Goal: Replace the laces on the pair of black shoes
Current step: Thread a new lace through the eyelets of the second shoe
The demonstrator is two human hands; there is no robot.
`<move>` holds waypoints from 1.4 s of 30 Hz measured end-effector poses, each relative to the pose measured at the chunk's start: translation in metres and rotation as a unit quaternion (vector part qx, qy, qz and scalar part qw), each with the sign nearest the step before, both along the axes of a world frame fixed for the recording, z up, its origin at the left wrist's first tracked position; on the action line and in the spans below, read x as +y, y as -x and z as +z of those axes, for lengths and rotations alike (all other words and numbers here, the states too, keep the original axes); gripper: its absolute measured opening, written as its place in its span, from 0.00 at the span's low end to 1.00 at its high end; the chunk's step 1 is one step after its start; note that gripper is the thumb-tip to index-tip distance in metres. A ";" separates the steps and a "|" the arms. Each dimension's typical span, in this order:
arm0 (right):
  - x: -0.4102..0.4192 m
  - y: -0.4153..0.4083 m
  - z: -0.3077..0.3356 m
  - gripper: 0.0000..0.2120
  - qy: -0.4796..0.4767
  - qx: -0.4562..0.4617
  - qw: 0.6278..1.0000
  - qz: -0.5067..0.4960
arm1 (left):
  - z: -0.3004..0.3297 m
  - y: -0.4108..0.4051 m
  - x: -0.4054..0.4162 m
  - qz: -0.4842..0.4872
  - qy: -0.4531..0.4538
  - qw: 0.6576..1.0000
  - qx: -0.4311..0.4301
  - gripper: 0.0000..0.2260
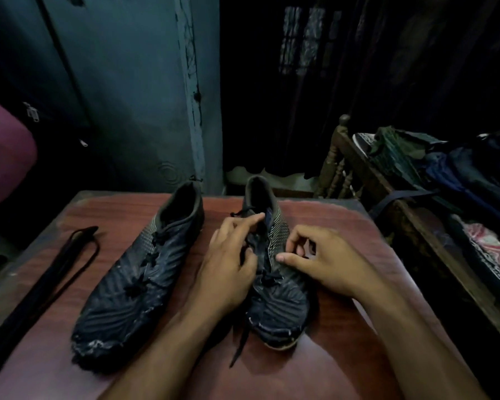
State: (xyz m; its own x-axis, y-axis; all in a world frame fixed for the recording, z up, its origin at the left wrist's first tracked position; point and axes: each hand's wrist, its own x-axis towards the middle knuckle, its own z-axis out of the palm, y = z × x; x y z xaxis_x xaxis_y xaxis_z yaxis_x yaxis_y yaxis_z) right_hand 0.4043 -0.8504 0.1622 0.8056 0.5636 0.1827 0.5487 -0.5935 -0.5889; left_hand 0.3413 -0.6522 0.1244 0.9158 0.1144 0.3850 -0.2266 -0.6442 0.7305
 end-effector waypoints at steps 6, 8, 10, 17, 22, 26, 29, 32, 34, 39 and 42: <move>-0.003 -0.003 0.000 0.04 0.036 -0.053 0.998 0.030 | 0.000 -0.003 0.004 -0.012 -0.015 0.999 0.026 0.31; -0.004 -0.004 0.000 0.04 0.014 -0.071 0.997 0.012 | 0.001 -0.003 0.005 -0.018 -0.020 0.999 0.024 0.28; -0.007 -0.006 0.000 0.04 -0.034 -0.072 0.997 -0.010 | 0.002 -0.003 0.006 -0.023 -0.022 0.999 0.023 0.25; -0.008 -0.009 -0.006 0.03 -0.164 0.036 0.985 -0.030 | 0.002 -0.003 0.006 -0.025 -0.045 0.998 0.031 0.31; -0.009 -0.011 -0.010 0.03 -0.234 0.107 0.965 -0.043 | 0.004 -0.001 0.006 -0.017 -0.048 0.998 0.028 0.26; -0.008 -0.013 -0.012 0.04 -0.273 0.142 0.950 -0.051 | 0.010 0.001 0.005 0.000 0.002 1.000 0.025 0.19; -0.009 -0.014 -0.014 0.05 -0.276 0.139 0.949 -0.070 | 0.011 0.003 0.005 0.024 0.005 1.000 0.012 0.20; -0.006 -0.014 -0.014 0.04 -0.282 0.124 0.948 -0.078 | 0.014 0.006 0.004 0.039 -0.001 0.999 0.005 0.21; -0.005 -0.013 -0.014 0.05 -0.236 0.067 0.965 -0.089 | 0.015 0.007 0.005 0.053 0.002 0.999 0.001 0.21; 0.001 -0.003 -0.004 0.07 -0.159 -0.080 0.977 -0.117 | 0.014 0.005 0.005 0.044 0.016 0.999 -0.019 0.22; 0.011 0.007 0.002 0.19 -0.157 -0.096 0.980 -0.072 | 0.012 0.005 0.005 0.025 0.008 0.999 -0.041 0.20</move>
